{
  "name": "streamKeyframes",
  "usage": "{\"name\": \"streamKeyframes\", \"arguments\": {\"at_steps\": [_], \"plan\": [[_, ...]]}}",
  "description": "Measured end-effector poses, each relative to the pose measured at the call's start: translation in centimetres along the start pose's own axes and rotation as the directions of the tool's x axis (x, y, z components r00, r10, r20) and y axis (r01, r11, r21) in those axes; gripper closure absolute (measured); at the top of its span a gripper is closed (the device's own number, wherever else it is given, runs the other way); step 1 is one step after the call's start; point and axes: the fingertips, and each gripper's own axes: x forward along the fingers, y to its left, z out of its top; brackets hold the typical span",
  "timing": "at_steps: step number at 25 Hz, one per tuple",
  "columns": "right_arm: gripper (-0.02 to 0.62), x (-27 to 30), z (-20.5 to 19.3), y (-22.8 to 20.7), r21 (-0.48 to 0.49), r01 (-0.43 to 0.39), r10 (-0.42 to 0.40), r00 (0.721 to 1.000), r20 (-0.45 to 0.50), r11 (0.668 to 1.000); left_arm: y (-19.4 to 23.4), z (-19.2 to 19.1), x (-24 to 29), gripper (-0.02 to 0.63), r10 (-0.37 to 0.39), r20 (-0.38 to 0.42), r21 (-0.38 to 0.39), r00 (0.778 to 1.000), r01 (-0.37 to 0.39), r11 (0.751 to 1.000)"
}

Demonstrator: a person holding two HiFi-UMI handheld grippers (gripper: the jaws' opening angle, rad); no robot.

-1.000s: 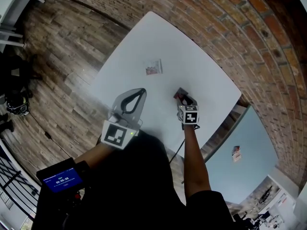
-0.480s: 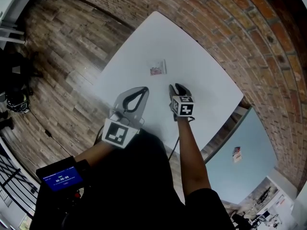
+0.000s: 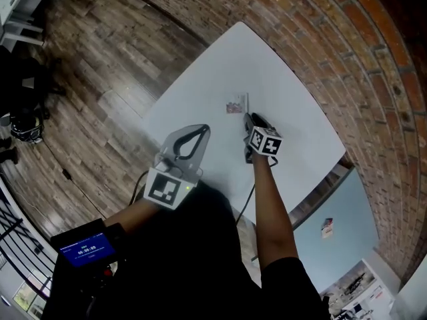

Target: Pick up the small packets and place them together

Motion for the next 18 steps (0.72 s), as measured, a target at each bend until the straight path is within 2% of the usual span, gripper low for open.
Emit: {"name": "streamKeyframes", "arguments": {"at_steps": [5,13,16,18], "plan": [[0.476,1.4,0.6,-0.3,0.082,0.002,-0.001,1.000,-0.012,0.997,1.9,-0.3,-0.3,0.604,0.033,-0.005,-0.014,0.999,-0.034,0.999],[0.480,2.4,0.9,0.2,0.127,-0.018,0.023,0.999,-0.038,0.992,3.0,-0.6,0.1,0.604,0.031,-0.011,-0.045,0.999,-0.032,0.998],[0.503,2.4,0.9,0.0,0.147,-0.023,0.028,0.999,-0.032,0.989,3.3,-0.8,0.4,0.604,0.024,-0.017,-0.049,1.000,-0.024,0.998],[0.551,2.3,0.9,-0.1,0.135,-0.021,0.025,0.999,-0.032,0.991,3.3,-0.9,0.5,0.604,0.019,-0.017,-0.041,1.000,-0.019,0.999]]}}
